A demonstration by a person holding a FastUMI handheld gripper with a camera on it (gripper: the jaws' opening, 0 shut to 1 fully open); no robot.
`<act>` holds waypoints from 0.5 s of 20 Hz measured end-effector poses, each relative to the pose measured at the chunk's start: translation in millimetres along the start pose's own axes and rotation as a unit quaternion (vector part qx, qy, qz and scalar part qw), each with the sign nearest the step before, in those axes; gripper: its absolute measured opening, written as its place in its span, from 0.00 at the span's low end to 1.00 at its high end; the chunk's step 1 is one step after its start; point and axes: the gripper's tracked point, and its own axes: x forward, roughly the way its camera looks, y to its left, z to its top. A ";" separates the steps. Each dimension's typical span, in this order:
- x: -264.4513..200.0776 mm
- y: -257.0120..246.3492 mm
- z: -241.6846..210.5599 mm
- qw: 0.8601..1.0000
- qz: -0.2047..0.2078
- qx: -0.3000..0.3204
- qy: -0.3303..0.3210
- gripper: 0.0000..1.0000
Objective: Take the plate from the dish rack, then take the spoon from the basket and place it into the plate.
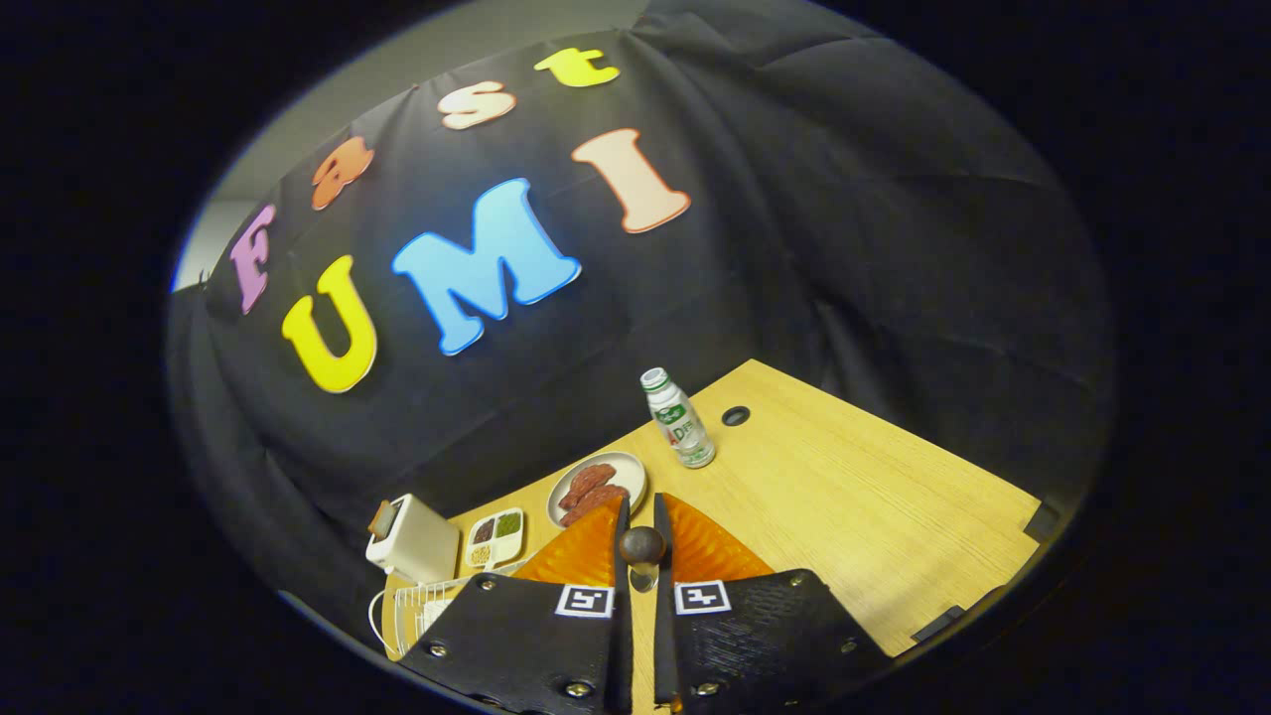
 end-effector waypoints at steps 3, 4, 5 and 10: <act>-26.7 53.3 -21.6 0.998 0.049 -0.024 0.027 0.08; -33.0 70.9 -33.8 0.997 0.065 -0.034 0.038 0.08; -36.9 86.3 -47.8 0.995 0.077 -0.045 0.049 0.08; -63.4 151.5 -123.8 0.980 0.137 -0.105 0.101 0.08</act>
